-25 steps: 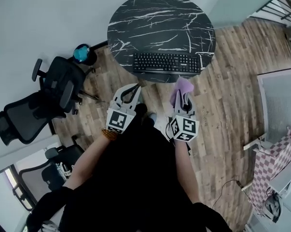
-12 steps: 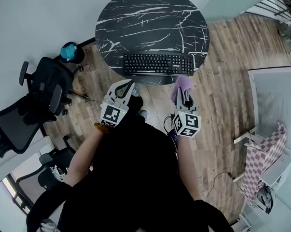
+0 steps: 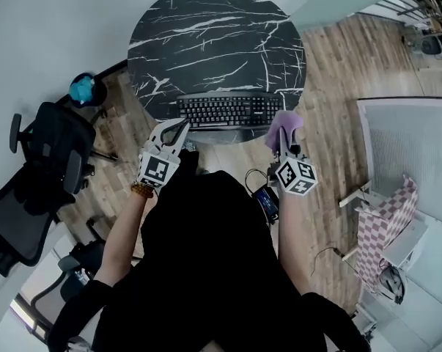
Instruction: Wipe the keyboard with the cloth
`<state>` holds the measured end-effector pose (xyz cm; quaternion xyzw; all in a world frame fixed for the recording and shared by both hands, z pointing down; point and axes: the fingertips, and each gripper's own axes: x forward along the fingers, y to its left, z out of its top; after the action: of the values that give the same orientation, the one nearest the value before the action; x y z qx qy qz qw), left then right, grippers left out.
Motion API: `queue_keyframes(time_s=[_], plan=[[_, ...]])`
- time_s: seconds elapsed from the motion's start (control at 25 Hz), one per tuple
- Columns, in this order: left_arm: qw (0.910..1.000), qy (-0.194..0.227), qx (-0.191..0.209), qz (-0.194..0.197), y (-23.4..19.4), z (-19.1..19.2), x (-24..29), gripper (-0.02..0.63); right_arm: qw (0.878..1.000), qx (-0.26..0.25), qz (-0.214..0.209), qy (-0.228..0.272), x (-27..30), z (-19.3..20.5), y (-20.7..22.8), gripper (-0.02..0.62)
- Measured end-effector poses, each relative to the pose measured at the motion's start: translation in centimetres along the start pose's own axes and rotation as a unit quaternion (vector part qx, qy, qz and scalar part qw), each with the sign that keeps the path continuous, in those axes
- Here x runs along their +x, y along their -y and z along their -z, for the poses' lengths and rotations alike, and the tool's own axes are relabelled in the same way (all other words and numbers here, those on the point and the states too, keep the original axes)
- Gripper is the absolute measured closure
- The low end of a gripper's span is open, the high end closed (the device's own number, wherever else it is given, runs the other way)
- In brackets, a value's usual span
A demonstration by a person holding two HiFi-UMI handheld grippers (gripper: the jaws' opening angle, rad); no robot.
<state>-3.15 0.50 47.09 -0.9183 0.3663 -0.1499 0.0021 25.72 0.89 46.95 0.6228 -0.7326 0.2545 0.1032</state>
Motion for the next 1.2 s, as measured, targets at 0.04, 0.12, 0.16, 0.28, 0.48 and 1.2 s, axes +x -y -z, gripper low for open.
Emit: queue_keyframes(time_s=[0.04, 0.12, 0.16, 0.28, 0.48, 1.2], plan=[[1.0, 0.001, 0.005, 0.006, -0.6, 0.2, 0.3, 0.586, 1.0, -0.006, 0.003, -0.002, 0.3, -0.3, 0.3, 0.528], [0.9996, -0.001, 0.018, 0.02, -1.6, 0.6, 1.3, 0.586, 1.0, -0.021, -0.003, -0.003, 1.0, -1.2, 0.8, 0.528], [0.9992, -0.008, 0.026, 0.029, -1.9, 1.0, 1.8, 0.586, 1.0, -0.03, -0.009, -0.004, 1.3, -1.7, 1.0, 0.528], [0.9974, -0.026, 0.037, 0.057, -1.9, 2.2, 3.0, 0.586, 0.998, -0.049, -0.022, -0.012, 2.3, -2.6, 1.7, 0.528], [0.9944, -0.037, 0.04, 0.091, -2.0, 2.7, 2.7, 0.572, 0.998, -0.016, -0.036, -0.043, 5.8, -0.8, 4.6, 0.526], [0.9734, -0.216, -0.069, 0.032, -1.0, 14.8, 4.7, 0.433, 0.975, -0.151, 0.007, -0.163, 15.0, 6.4, 17.2, 0.526]])
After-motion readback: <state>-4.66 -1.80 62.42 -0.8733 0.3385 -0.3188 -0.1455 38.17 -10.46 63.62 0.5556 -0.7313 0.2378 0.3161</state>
